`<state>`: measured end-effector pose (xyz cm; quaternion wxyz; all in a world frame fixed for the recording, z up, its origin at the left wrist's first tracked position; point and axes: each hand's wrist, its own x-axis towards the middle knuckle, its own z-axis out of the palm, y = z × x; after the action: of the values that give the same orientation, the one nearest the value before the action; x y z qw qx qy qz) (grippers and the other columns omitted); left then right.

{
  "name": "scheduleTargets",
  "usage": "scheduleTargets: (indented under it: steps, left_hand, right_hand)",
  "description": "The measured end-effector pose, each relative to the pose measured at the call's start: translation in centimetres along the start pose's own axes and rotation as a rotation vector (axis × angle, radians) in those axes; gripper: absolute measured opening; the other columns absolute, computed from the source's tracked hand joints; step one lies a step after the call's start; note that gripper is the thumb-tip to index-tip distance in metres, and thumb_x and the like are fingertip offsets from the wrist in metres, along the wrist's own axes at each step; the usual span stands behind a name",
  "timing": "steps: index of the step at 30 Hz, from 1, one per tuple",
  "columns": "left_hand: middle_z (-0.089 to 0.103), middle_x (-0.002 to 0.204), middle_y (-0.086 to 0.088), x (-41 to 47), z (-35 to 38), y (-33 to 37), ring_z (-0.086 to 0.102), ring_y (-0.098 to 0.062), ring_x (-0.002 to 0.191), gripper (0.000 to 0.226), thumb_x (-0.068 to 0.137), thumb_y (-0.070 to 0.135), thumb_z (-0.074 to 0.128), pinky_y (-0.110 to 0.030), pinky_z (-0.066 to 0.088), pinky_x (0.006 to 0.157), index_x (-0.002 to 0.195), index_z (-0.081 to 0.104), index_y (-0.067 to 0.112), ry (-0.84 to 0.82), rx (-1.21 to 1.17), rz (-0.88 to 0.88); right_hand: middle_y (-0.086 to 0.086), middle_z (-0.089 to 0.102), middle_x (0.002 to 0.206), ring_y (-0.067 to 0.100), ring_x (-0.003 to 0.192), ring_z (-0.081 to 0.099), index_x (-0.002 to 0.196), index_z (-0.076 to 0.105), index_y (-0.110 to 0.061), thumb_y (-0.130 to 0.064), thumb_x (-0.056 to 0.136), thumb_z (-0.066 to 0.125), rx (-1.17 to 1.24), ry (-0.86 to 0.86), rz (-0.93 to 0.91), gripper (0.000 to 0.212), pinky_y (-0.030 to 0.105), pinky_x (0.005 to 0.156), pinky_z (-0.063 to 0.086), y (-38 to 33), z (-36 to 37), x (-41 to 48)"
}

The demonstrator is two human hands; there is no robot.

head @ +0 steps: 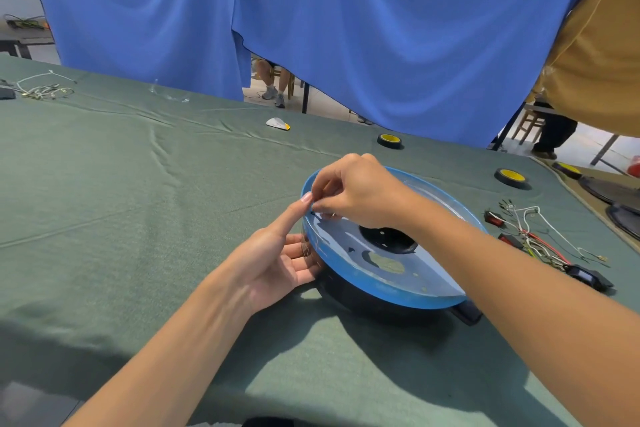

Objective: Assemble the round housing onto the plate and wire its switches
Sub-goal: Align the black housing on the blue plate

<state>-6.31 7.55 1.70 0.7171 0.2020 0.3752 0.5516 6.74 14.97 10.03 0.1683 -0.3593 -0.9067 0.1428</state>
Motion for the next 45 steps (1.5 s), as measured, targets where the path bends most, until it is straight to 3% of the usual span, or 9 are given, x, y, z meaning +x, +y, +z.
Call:
scheduleTargets:
  steps: [5, 9, 15, 26, 28, 33, 36, 41, 45]
  left_hand:
    - [0.071, 0.109, -0.02, 0.1, -0.1, 0.0, 0.07, -0.031, 0.095, 0.073, 0.068, 0.046, 0.083, -0.039, 0.06, 0.079, 0.118, 0.064, -0.003, 0.0, 0.0, 0.002]
    - [0.068, 0.119, -0.022, 0.4, -0.2, 0.0, 0.069, -0.034, 0.108, 0.079, 0.07, 0.053, 0.077, -0.041, 0.061, 0.081, 0.12, 0.061, -0.006, 0.011, -0.053, -0.009]
    - [0.068, 0.113, -0.023, 0.6, -0.1, -0.1, 0.072, -0.029, 0.084, 0.053, 0.072, 0.029, 0.075, -0.036, 0.061, 0.064, 0.111, 0.066, -0.006, 0.041, -0.074, 0.021]
    - [0.072, 0.106, -0.021, 0.9, -0.3, -0.3, 0.072, -0.028, 0.082, 0.037, 0.071, 0.026, 0.074, -0.037, 0.061, 0.063, 0.093, 0.075, -0.004, 0.04, -0.039, 0.049]
    - [0.069, 0.105, -0.02, 0.9, -0.5, -0.4, 0.064, -0.025, 0.086, 0.035, 0.074, 0.026, 0.072, -0.037, 0.061, 0.066, 0.09, 0.076, -0.004, 0.015, -0.033, 0.049]
    - [0.045, 0.116, -0.014, 0.8, -0.6, -0.5, 0.03, -0.024, 0.094, 0.052, 0.078, 0.027, 0.069, -0.032, 0.052, 0.081, 0.117, 0.061, -0.006, -0.004, -0.068, 0.046]
    - [0.043, 0.116, -0.014, 0.7, -0.6, -0.5, 0.032, -0.024, 0.088, 0.053, 0.079, 0.029, 0.068, -0.03, 0.057, 0.073, 0.119, 0.06, -0.006, 0.007, -0.063, 0.041]
    - [0.06, 0.105, -0.02, 0.9, -0.7, -0.4, 0.047, -0.017, 0.069, 0.049, 0.083, 0.032, 0.069, -0.03, 0.059, 0.058, 0.111, 0.063, -0.008, 0.039, -0.063, 0.019]
    - [0.068, 0.119, -0.026, 1.0, -0.4, -0.1, 0.068, -0.031, 0.102, 0.082, 0.074, 0.057, 0.074, -0.04, 0.062, 0.073, 0.12, 0.059, -0.009, 0.105, 0.012, 0.004]
  right_hand:
    - [-0.011, 0.061, 0.064, 0.004, 0.062, 0.061, 0.09, 0.077, -0.011, -0.006, 0.084, 0.071, -0.037, -0.089, 0.03, 0.009, 0.021, 0.063, 0.053, -0.6, 0.2, 0.4]
    - [-0.01, 0.061, 0.062, 0.01, 0.063, 0.064, 0.082, 0.074, -0.014, -0.009, 0.084, 0.073, -0.039, -0.11, 0.049, 0.005, 0.029, 0.068, 0.058, -0.8, -0.1, 0.8]
    - [-0.004, 0.069, 0.061, 0.007, 0.055, 0.068, 0.071, 0.07, -0.018, -0.019, 0.083, 0.076, -0.037, -0.128, 0.11, 0.013, 0.021, 0.06, 0.057, -0.6, -0.8, 0.9]
    - [0.006, 0.074, 0.078, 0.008, 0.059, 0.071, 0.084, 0.071, -0.013, -0.012, 0.088, 0.071, 0.148, -0.208, 0.261, 0.004, 0.016, 0.051, 0.052, -0.7, -1.0, 1.2]
    - [0.004, 0.072, 0.076, 0.008, 0.058, 0.07, 0.084, 0.069, -0.016, -0.012, 0.089, 0.069, 0.116, -0.214, 0.25, 0.006, 0.017, 0.051, 0.053, -0.7, -0.7, 1.1]
    - [0.001, 0.061, 0.074, 0.018, 0.07, 0.056, 0.078, 0.062, -0.017, -0.006, 0.084, 0.054, -0.322, -0.215, -0.025, 0.015, 0.026, 0.053, 0.043, -1.3, -0.3, 1.0]
    - [0.006, 0.059, 0.077, 0.025, 0.074, 0.054, 0.082, 0.063, -0.009, -0.01, 0.088, 0.05, -0.443, -0.227, -0.088, 0.014, 0.034, 0.056, 0.045, -1.4, 0.1, 1.0]
    - [0.008, 0.056, 0.08, 0.028, 0.078, 0.053, 0.062, 0.044, -0.023, -0.026, 0.1, 0.046, -0.383, -0.192, -0.011, 0.038, 0.036, 0.064, 0.044, -0.8, 0.4, 0.6]
    - [0.007, 0.063, 0.086, 0.022, 0.081, 0.05, 0.085, 0.064, -0.014, -0.035, 0.101, 0.044, -0.29, -0.038, 0.042, 0.033, 0.034, 0.072, 0.042, 0.1, -1.6, -0.9]
